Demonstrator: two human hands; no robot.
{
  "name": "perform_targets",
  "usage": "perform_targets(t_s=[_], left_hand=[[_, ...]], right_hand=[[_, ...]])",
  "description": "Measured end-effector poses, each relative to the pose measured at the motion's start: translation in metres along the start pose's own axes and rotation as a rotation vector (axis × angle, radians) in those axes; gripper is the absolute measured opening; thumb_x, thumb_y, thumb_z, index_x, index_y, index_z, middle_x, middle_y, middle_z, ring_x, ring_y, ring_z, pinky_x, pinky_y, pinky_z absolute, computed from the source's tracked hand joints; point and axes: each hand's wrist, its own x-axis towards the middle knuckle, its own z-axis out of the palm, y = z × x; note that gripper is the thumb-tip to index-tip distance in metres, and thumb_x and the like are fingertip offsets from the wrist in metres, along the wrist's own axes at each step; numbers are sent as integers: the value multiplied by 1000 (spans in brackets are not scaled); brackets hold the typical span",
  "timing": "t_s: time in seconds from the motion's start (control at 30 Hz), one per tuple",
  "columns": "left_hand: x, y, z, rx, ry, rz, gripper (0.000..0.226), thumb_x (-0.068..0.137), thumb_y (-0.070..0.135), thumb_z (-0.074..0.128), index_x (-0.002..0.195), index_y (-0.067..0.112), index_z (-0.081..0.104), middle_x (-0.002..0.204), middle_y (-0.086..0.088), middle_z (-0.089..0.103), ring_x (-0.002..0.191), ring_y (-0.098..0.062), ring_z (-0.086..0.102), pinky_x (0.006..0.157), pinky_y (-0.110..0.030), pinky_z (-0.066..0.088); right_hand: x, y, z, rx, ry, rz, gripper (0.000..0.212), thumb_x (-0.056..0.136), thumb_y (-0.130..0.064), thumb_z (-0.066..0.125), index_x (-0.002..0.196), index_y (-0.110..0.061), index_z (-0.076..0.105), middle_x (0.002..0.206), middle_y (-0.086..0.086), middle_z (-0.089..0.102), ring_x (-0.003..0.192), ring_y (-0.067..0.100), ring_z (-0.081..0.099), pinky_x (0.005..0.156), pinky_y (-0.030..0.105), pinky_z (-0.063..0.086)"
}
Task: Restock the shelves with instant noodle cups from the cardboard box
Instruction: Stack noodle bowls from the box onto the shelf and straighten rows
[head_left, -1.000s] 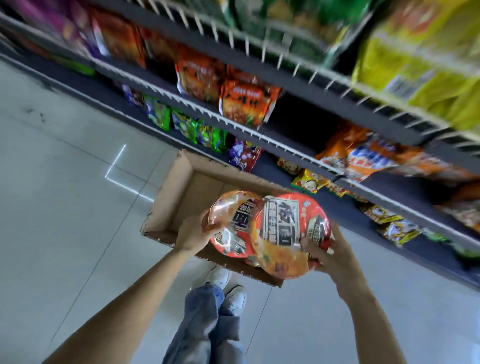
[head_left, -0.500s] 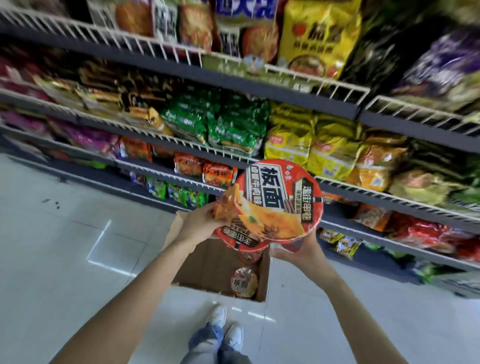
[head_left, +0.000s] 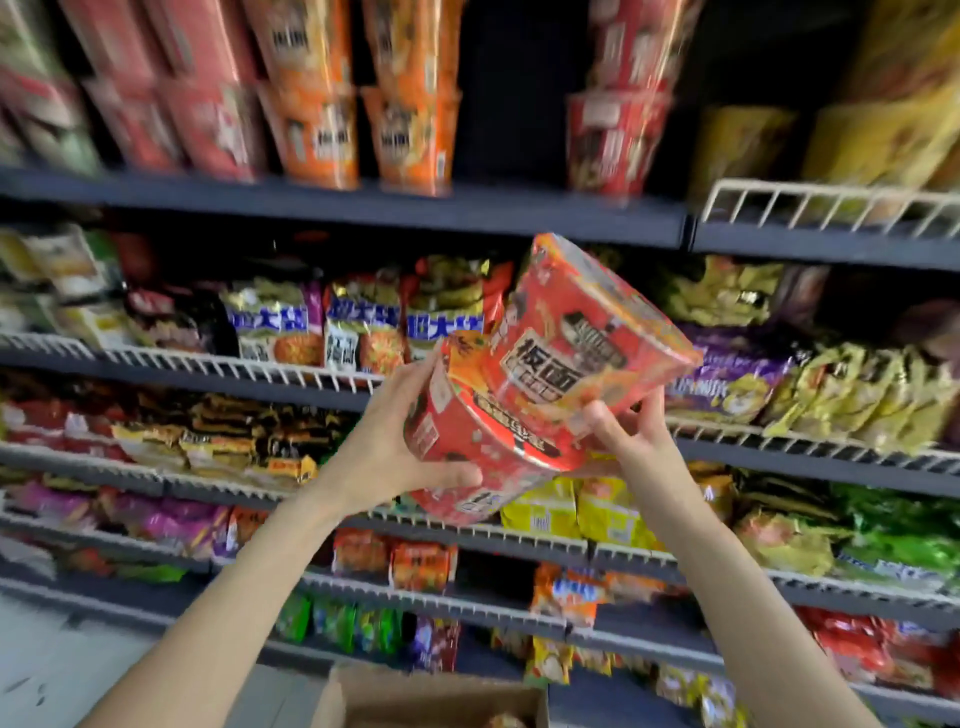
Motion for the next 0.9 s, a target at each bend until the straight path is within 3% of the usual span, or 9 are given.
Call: perform_targets(t_s=[0.1, 0.23, 0.3, 0.37, 0.43, 0.47, 0.6, 0.7, 0.9], left_hand=[[34, 31, -32, 8, 168, 190, 98, 42, 75, 72, 123, 66, 18, 117, 48, 28, 110, 31, 29, 91, -4, 30], [91, 64, -76, 46, 300, 320, 111, 43, 74, 70, 141, 42, 28, 126, 30, 37, 111, 18, 38, 94, -11, 31], [122, 77, -93, 25, 299, 361, 101, 49, 69, 70, 138, 36, 36, 129, 24, 46, 113, 11, 46, 95, -16, 36], [151, 86, -105, -2, 306, 393, 80, 56, 63, 74, 126, 38, 43, 116, 26, 56, 99, 18, 53, 85, -8, 42], [182, 88, -116, -31, 311, 369, 67, 68, 48, 78, 122, 38, 40, 103, 32, 51, 84, 24, 51, 72, 0, 39], [198, 86, -120, -50, 308, 343, 67, 71, 41, 77, 126, 36, 39, 102, 32, 49, 83, 21, 50, 74, -1, 38], [262, 65, -133, -131, 278, 222, 87, 65, 47, 80, 137, 26, 37, 116, 17, 49, 107, -4, 48, 97, -29, 41], [305, 49, -130, -149, 259, 166, 85, 59, 56, 80, 131, 22, 47, 125, 6, 58, 111, -11, 54, 98, -32, 43], [369, 33, -125, -208, 258, 59, 83, 70, 48, 76, 139, 22, 39, 138, -2, 51, 123, -23, 50, 103, -43, 43]], right_hand=[[36, -50, 7, 6, 48, -112, 94, 66, -54, 73, 139, -27, 20, 118, -2, 63, 104, 18, 66, 75, 41, 59], [99, -115, 13, -73, 102, -241, 97, 68, -55, 74, 137, -17, 19, 109, -11, 61, 102, 15, 66, 90, 51, 53], [137, -142, 16, -135, 142, -278, 108, 63, -68, 72, 142, -17, 19, 118, -12, 58, 113, 12, 60, 96, 46, 50], [171, -166, 18, -197, 164, -301, 113, 59, -75, 68, 145, -21, 19, 130, -6, 56, 115, 10, 58, 94, 33, 50], [203, -182, 22, -236, 146, -315, 102, 64, -70, 68, 143, -25, 22, 130, -5, 57, 102, 9, 64, 74, 24, 56], [218, -189, 25, -266, 140, -311, 101, 63, -71, 69, 142, -27, 24, 130, -6, 57, 100, 10, 65, 69, 27, 59], [273, -194, 36, -407, 191, -297, 116, 55, -76, 71, 147, -27, 20, 136, -4, 52, 111, 19, 61, 78, 42, 59], [306, -185, 43, -500, 261, -248, 115, 68, -69, 67, 151, -17, 8, 142, 6, 48, 122, 25, 53, 99, 45, 47], [347, -160, 44, -647, 285, -237, 97, 76, -50, 72, 149, -10, 21, 143, 11, 43, 132, 28, 41, 108, 39, 34]])
